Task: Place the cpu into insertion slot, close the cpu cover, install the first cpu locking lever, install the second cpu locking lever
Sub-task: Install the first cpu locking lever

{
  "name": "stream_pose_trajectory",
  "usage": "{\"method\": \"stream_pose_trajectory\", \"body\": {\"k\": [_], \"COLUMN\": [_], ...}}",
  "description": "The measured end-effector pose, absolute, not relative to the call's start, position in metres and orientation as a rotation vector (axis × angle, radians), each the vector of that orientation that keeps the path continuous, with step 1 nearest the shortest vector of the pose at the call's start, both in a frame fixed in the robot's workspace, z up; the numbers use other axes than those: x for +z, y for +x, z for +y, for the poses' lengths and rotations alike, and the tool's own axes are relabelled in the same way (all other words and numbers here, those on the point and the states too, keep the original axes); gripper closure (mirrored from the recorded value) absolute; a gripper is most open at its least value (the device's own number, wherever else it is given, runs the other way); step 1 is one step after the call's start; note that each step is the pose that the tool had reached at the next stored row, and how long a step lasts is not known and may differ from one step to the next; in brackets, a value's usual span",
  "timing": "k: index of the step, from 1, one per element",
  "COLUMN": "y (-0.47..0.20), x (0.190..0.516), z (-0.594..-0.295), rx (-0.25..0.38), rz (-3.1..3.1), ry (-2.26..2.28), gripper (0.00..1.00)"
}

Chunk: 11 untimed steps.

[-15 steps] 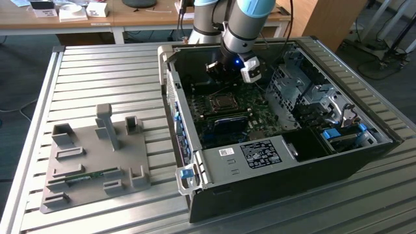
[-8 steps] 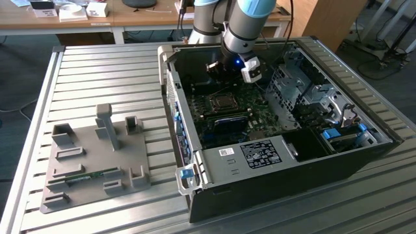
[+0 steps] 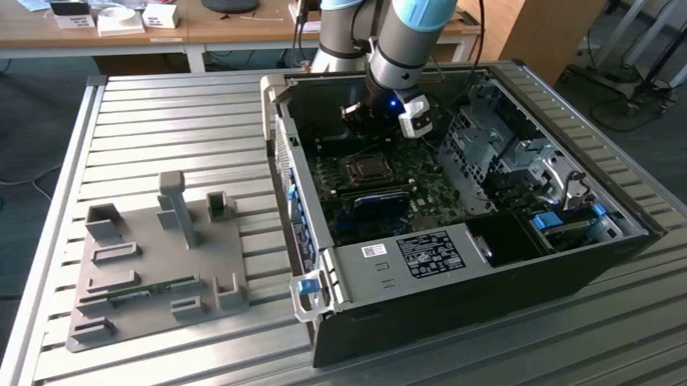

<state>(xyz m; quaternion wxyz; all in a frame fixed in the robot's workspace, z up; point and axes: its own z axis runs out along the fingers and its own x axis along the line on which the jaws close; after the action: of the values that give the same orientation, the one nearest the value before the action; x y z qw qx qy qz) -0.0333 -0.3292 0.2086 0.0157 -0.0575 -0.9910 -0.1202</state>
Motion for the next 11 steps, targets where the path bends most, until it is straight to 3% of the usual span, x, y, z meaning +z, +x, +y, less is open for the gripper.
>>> {"method": "stream_pose_trajectory", "body": {"k": [11], "y": [-0.0331], "x": [0.2026], "z": [-0.3291], "rx": [-0.374], "rz": [-3.083], "ry": [-0.179], "gripper": [0.89]}}
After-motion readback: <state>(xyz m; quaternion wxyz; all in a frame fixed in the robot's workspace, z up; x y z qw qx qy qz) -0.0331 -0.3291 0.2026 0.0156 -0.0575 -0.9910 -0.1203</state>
